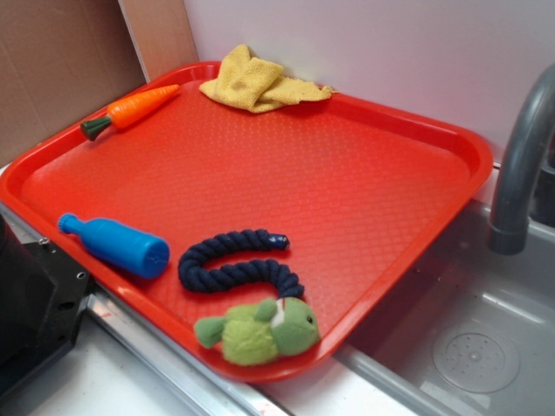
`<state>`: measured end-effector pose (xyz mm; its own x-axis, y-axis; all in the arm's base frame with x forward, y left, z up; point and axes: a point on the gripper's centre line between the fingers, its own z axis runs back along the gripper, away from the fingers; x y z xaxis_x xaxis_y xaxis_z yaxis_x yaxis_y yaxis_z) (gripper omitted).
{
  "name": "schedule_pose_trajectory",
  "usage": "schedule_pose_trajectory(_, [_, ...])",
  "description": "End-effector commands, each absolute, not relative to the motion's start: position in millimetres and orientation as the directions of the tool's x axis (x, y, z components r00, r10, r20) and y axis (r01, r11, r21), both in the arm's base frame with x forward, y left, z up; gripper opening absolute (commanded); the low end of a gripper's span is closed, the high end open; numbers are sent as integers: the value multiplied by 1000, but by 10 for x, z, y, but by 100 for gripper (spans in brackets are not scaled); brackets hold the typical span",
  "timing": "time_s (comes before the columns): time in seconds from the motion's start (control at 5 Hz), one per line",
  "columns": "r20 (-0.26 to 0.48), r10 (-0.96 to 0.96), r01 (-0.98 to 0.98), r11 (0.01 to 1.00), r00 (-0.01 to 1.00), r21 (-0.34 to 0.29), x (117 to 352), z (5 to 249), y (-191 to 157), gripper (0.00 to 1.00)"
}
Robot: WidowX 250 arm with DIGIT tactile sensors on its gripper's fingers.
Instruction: Grab the blue bottle.
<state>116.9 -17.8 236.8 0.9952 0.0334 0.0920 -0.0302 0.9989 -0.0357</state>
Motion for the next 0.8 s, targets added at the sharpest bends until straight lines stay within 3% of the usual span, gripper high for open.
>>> schedule_pose_trajectory(0.0, [92, 33, -30, 999, 995, -36, 1169, 2368, -178, 100])
schedule_pose_trajectory(0.2, [104, -215, 218, 976, 971, -21, 1352, 2132, -69, 100])
schedule_pose_trajectory(0.4, [185, -440, 457, 887, 879, -61, 1332, 1875, 37, 100])
schedule_pose_trajectory(0.6, [150, -595, 602, 798, 790, -8, 1334, 1580, -39, 100])
